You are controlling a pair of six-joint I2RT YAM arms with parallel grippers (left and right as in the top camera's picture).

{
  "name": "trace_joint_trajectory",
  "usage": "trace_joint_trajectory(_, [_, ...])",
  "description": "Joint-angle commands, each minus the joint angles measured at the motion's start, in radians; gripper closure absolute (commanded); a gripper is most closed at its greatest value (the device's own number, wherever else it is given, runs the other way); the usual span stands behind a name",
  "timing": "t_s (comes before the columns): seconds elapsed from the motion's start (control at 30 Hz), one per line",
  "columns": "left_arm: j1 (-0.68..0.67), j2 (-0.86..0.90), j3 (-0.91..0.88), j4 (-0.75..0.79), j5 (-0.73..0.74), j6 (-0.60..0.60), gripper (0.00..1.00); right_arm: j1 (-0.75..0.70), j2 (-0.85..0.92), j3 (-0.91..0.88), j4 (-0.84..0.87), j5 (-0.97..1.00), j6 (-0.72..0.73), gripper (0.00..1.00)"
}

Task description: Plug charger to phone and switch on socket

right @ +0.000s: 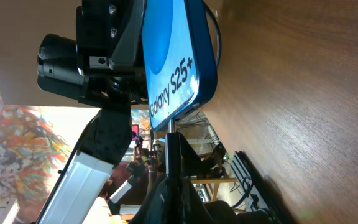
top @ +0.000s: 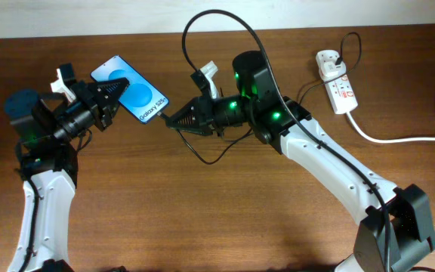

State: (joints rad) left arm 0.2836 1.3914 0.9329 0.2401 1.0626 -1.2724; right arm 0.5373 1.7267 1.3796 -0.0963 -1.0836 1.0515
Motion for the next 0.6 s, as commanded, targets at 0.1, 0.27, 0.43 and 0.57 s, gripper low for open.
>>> trace_joint_trajectory(0.1, [0.001, -0.008, 0.014, 0.009, 0.018, 0.019, 1.00, 0.001, -0.032, 0.005, 0.002, 0.022, 0.000, 0.96])
trace_joint_trajectory(0.27, [0.001, -0.008, 0.014, 0.008, 0.023, 0.000, 1.00, 0.001, -0.031, 0.005, -0.004, 0.022, 0.000, 0.96])
trace_joint_trajectory(0.43, [0.001, -0.008, 0.014, 0.008, 0.023, 0.000, 1.00, 0.002, -0.031, 0.005, -0.004, 0.022, 0.000, 0.96])
trace_joint_trajectory(0.57, [0.001, -0.008, 0.014, 0.007, 0.022, -0.019, 1.00, 0.013, -0.031, 0.005, 0.008, 0.022, -0.005, 0.96])
